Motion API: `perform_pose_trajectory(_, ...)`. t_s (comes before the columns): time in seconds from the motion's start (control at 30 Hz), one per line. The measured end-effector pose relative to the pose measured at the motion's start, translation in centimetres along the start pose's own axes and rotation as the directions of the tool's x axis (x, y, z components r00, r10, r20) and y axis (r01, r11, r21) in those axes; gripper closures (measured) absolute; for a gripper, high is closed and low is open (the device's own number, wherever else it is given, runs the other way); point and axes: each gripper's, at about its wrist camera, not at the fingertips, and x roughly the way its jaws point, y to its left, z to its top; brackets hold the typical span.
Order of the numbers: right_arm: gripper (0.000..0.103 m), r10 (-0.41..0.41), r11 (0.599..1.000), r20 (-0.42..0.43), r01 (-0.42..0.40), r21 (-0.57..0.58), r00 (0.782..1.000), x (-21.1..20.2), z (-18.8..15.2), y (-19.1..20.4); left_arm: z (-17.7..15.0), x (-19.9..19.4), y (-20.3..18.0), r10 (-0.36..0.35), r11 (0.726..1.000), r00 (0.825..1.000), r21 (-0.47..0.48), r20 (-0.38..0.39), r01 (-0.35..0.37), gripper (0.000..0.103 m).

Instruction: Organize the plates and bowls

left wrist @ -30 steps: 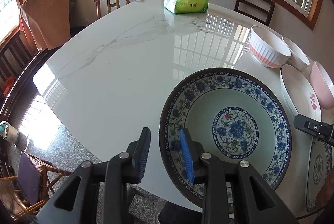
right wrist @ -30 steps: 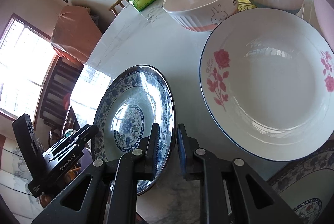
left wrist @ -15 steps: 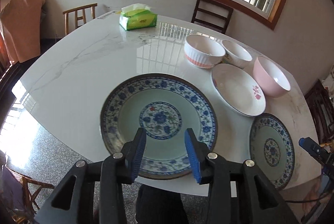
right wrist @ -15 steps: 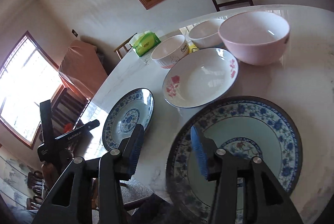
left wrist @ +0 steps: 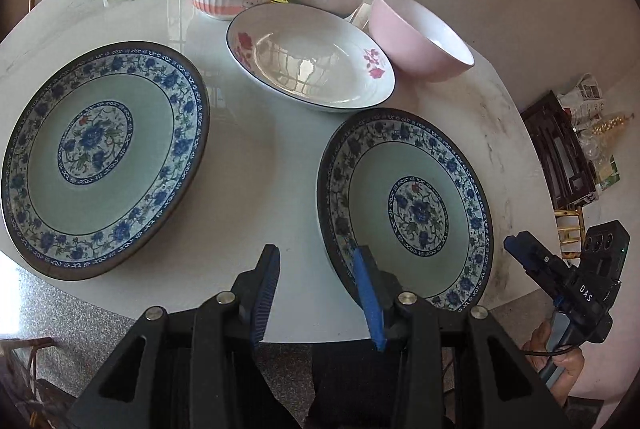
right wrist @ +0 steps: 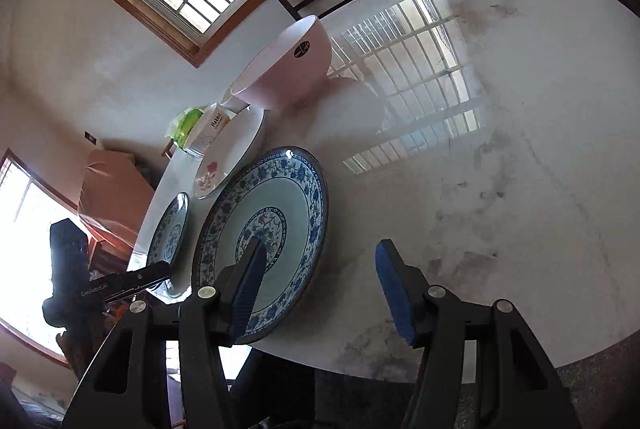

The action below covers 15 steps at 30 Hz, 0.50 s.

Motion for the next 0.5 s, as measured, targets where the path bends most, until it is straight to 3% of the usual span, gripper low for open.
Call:
perform_pose_trajectory(0.13,0.048,0.019,1.0,-0.012,-0.019,0.005,1.0,1.2,0.5,-0.8,0.1,1.3,-1.0,0.021,1.0,1.0,0.017,-0.016,-0.02,0.064)
perform_pose_trajectory(0.33,0.048,0.048,0.999,-0.039,-0.048,-0.002,0.998,2.9,1.0,-1.2,0.2,2.5,-0.2,-0.025,0.999,0.999,-0.037,-0.046,0.023,0.063)
perform_pose_trajectory(0.5,0.048,0.074,0.997,-0.056,-0.076,-0.021,0.996,4.1,1.6,-0.9,0.7,2.8,-0.2,-0.018,0.999,0.999,-0.045,-0.05,0.015,0.063)
